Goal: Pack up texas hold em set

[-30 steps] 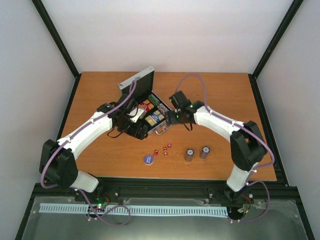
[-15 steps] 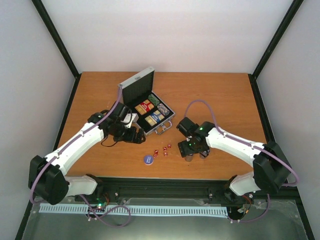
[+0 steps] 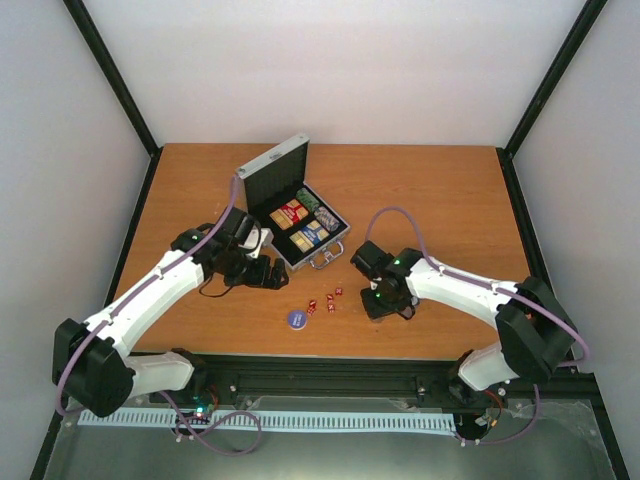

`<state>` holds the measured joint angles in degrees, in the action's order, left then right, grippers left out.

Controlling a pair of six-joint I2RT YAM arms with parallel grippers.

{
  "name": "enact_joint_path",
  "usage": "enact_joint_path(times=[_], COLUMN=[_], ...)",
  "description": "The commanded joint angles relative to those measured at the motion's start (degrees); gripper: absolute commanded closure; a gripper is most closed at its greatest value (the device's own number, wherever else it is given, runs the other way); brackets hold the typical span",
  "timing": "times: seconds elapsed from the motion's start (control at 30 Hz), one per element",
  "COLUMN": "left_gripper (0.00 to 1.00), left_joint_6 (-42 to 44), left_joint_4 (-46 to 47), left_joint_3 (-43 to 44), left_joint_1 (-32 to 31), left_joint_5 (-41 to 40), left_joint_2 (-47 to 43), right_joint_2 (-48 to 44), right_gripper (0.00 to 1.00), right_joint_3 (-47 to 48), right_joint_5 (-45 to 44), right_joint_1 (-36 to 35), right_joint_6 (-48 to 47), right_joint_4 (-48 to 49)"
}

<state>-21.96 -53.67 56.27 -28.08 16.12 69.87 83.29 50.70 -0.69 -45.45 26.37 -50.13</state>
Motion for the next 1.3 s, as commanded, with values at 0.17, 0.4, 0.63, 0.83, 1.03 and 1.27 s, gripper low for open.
enact_joint_path(times=[0.17,0.4,0.63,0.83,1.03,1.27], left_gripper=[0.0,0.0,0.0,0.0,0.0,0.0], left_joint_6=[-1.46,-2.75,-3.87,-6.09,-6.88,-6.36], left_joint_4=[-4.97,-11.79,-16.8,-17.0,-15.97,-15.26], left_joint_3=[2.95,10.17,15.11,17.96,18.83,18.5], left_joint_1=[0.39,0.4,0.39,0.38,0.38,0.39], left_joint_5=[-2.54,-5.97,-8.68,-11.49,-12.44,-12.69], left_joint_2=[-2.89,-5.95,-8.11,-11.34,-12.36,-12.31], right_joint_2=[-1.91,-2.73,8.95,23.24,34.98,47.27], right_gripper=[0.97,0.97,0.97,0.97,0.97,0.97], right_joint_3=[4.39,20.27,22.44,32.11,42.25,54.68], right_joint_5=[-0.21,0.67,2.96,4.1,4.8,5.37], right_joint_1=[-0.52,-0.5,-0.16,-0.08,0.0,0.19], right_joint_6=[0.92,4.89,12.67,14.81,16.18,16.99], right_joint_4=[-3.34,1.39,31.38,46.16,51.28,49.67])
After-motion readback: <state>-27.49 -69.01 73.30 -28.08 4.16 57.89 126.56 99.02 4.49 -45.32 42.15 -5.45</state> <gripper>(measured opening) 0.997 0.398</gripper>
